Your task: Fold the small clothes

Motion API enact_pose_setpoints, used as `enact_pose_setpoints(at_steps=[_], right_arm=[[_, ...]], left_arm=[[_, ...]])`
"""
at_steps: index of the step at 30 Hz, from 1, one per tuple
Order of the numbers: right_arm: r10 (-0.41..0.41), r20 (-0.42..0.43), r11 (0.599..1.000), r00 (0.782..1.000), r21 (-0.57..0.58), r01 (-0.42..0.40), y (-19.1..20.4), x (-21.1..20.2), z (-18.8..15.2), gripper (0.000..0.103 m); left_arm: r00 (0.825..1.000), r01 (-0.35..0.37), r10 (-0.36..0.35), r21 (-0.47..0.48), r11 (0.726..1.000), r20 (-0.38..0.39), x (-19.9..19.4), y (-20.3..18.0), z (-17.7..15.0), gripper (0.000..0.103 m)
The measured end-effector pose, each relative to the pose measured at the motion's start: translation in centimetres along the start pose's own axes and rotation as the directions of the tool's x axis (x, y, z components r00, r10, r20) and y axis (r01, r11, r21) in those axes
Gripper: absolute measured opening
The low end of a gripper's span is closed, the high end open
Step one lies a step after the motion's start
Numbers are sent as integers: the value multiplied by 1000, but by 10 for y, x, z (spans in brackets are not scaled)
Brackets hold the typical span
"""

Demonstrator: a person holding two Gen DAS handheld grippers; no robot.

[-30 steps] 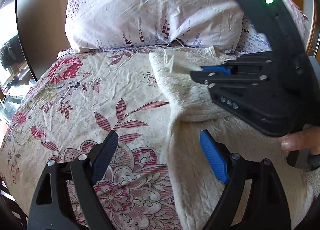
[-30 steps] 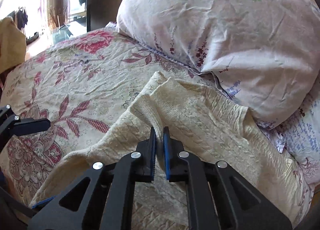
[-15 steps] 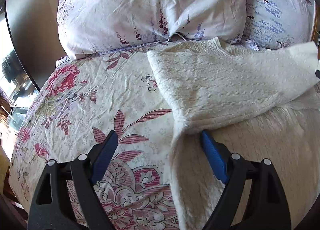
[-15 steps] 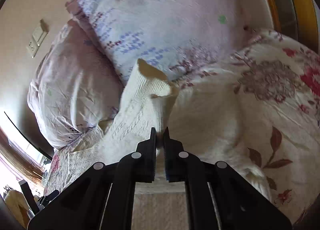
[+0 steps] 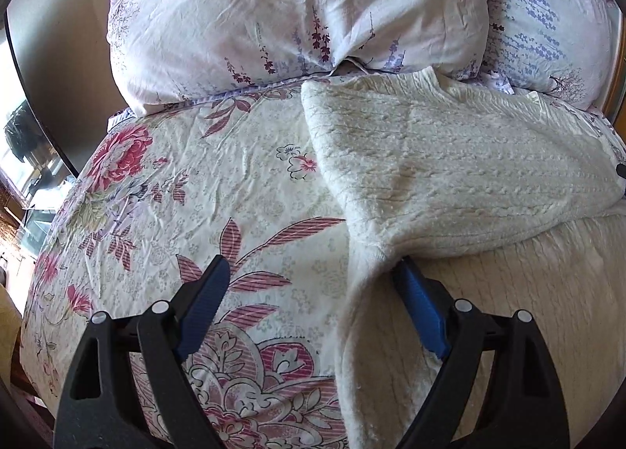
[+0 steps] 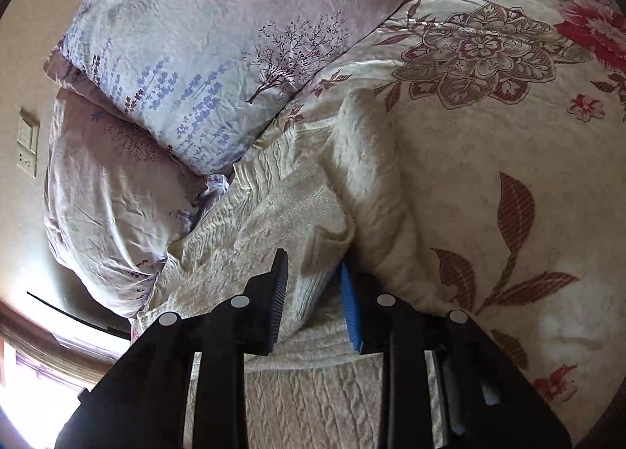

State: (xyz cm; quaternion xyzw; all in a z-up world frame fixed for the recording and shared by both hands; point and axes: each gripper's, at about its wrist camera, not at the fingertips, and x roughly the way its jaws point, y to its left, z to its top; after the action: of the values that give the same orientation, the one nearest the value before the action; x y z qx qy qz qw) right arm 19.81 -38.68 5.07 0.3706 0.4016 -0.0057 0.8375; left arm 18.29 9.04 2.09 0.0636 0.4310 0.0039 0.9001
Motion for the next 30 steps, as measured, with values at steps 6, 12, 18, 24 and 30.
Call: enact_pose_setpoints(at_steps=[6,12,18,24,30], right_arm=[[25,46,999,999,-31,-23,3,-17,3,7],[-41,13,998,999,-40,42,-4,-13,-10,7],[-53,-26,994,998,-101,50,2,-14,-11,18],[13,-43,994,999,-106,-18,1,-13,9,42],[31,-92,996,995,-75,-38,-2,9,34,32]], left_arm=[[1000,-9,9,1,1000,5,0,0,2,86],[999,-31,33,-64,997,30,0,12,10,85],[991,133,-136,-113,985,-19,3,33,10,86],[925,374,-359,-131,918,125,-34,58,27,87],[941,325,-338,-217,921,-27,35,43,79,49]])
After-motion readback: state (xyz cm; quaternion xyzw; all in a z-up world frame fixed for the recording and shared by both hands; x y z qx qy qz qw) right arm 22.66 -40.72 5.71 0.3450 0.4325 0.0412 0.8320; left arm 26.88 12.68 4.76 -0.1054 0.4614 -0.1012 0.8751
